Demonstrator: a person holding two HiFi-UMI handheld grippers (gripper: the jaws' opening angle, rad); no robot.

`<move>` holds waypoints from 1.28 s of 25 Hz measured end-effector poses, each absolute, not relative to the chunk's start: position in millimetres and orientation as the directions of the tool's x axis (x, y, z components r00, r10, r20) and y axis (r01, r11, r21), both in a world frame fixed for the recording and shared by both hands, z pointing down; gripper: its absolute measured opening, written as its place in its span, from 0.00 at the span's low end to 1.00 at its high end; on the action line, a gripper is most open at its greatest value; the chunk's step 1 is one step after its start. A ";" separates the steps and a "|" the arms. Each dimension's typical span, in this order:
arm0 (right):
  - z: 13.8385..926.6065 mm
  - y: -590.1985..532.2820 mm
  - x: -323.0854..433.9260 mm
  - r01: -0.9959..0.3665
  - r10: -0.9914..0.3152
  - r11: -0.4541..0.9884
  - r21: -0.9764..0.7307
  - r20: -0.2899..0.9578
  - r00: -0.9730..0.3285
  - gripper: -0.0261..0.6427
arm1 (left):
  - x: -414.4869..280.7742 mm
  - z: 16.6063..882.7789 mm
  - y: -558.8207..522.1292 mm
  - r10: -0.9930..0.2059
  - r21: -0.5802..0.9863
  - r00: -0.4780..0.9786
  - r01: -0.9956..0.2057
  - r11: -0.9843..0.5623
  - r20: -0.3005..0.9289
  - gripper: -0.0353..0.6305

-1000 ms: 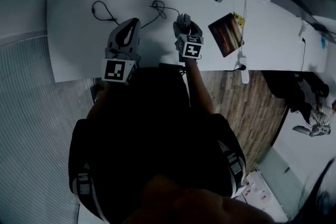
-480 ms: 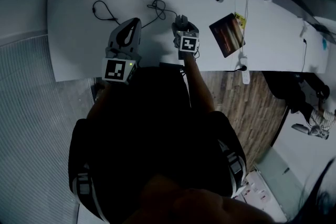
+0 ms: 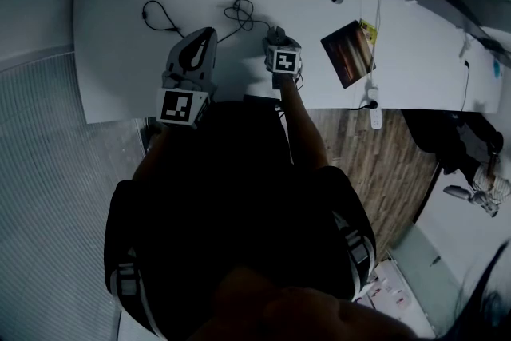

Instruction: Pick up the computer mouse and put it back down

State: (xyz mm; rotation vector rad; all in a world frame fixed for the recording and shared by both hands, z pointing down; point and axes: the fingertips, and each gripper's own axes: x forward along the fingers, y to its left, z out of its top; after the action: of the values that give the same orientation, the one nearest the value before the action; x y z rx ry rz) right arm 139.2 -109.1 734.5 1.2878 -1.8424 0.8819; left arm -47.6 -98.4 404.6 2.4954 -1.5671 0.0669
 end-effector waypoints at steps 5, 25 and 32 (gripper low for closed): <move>751.7 -107.3 142.0 -0.954 -0.431 0.272 -0.124 0.871 -0.236 0.47 | -48.8 408.5 -98.8 -0.884 0.139 0.438 -0.897 -0.419 0.165 0.07; 783.2 -100.4 140.6 -0.954 -0.369 0.267 -0.136 0.900 -0.232 0.47 | -50.5 421.0 -104.0 -0.881 0.148 0.428 -0.902 -0.405 0.202 0.07; 784.6 -98.5 141.1 -0.955 -0.363 0.273 -0.117 0.907 -0.215 0.47 | -51.3 415.7 -107.1 -0.890 0.148 0.421 -0.905 -0.399 0.174 0.07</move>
State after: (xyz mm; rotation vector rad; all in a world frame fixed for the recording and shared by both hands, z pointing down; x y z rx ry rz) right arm 141.1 -98.5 784.6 1.2092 -1.7367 0.9257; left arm -51.3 -107.1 415.7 2.4562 -1.5780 0.0974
